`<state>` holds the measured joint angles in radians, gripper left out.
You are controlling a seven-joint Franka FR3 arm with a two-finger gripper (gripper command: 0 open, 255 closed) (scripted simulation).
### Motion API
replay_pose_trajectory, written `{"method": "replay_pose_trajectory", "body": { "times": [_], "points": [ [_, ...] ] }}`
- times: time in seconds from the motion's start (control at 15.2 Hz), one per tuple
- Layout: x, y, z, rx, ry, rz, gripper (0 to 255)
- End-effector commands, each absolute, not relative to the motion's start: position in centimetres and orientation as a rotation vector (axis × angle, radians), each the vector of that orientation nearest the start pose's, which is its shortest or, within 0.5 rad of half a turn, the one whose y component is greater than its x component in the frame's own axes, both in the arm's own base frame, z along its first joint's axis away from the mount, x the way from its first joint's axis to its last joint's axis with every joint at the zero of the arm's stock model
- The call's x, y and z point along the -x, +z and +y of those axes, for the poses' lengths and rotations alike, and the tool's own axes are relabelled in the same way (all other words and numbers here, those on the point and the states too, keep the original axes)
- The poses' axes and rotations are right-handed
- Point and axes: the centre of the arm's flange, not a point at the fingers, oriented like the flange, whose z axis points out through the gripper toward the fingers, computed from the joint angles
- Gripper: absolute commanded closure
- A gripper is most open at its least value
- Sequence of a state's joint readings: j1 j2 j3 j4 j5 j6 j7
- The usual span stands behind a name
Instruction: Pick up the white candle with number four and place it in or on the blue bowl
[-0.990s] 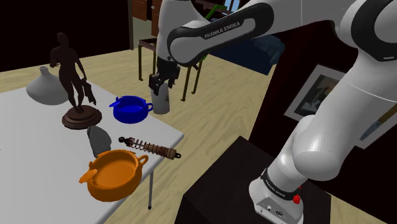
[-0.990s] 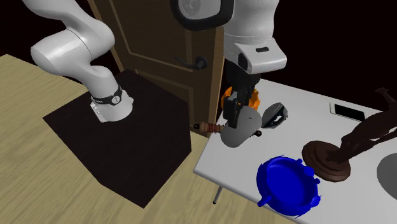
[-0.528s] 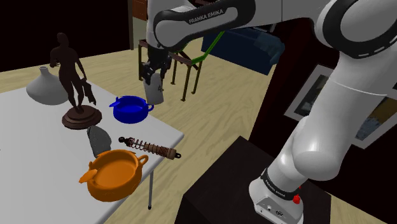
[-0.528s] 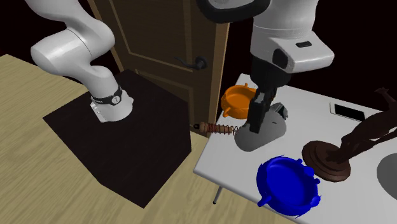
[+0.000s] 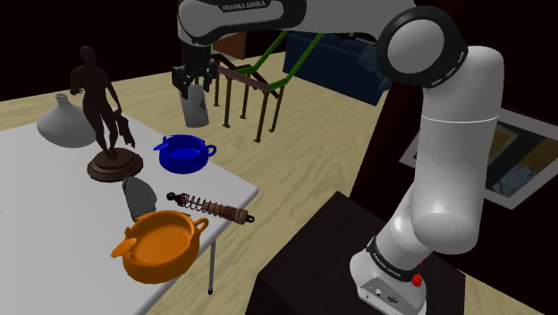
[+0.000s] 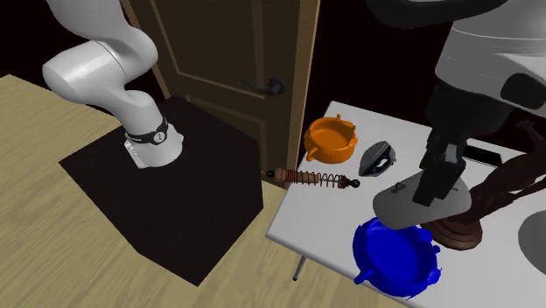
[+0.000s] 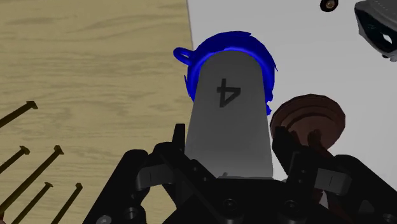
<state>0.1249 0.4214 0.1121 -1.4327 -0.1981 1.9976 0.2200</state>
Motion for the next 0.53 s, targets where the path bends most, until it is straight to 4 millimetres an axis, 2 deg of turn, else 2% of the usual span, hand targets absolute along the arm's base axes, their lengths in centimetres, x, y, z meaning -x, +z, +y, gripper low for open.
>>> {"method": "replay_pose_trajectory", "body": {
  "times": [0.0, 0.46],
  "points": [
    [-72.2, 47.9, 14.0, 3.231, -0.284, -0.118, 255],
    [-72.2, 44.2, 14.0, 3.231, -0.284, -0.118, 255]
  ]
}}
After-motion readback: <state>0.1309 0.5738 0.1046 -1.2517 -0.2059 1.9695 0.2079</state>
